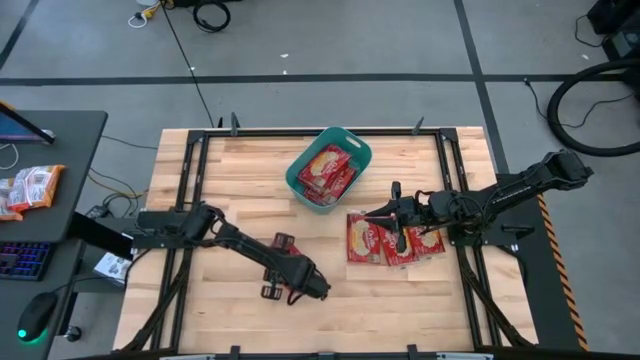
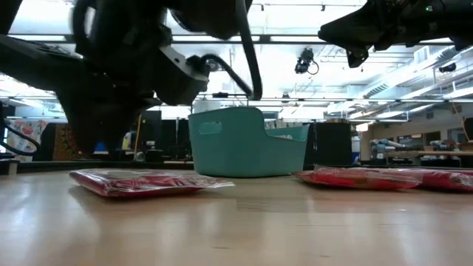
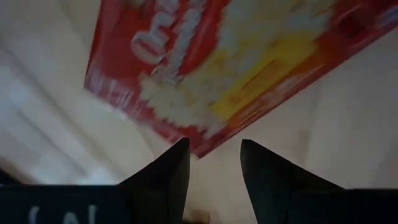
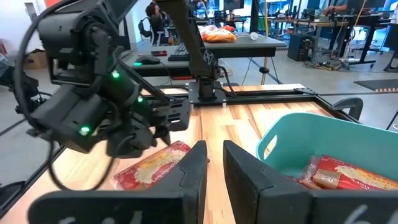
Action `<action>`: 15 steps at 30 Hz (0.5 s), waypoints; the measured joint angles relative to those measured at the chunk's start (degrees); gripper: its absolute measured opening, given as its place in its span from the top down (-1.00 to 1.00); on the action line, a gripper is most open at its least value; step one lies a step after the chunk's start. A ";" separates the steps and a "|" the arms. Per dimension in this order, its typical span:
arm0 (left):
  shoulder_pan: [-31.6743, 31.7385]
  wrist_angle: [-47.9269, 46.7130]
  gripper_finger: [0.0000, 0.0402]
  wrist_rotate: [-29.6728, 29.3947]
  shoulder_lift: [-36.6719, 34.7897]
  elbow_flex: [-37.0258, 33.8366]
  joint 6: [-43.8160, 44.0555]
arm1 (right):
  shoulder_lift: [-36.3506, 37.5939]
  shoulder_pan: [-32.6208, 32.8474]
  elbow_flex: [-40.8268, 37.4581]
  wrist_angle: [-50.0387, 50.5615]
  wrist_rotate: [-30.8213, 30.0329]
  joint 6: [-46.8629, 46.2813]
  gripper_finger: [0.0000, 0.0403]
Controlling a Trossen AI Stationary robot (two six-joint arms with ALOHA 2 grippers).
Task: Sort popcorn bags into baskets
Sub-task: Put the popcorn pack into the blue bin
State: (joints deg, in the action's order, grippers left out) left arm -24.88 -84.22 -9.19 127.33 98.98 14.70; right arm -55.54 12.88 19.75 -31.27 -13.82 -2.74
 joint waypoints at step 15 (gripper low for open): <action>-10.19 9.52 0.26 -11.43 -0.15 -0.05 -3.32 | 0.01 0.00 0.00 -0.42 0.02 -0.09 0.71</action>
State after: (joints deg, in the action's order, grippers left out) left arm -35.07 -74.70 -20.63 127.17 98.94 11.38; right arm -55.53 12.88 19.75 -31.69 -13.80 -2.83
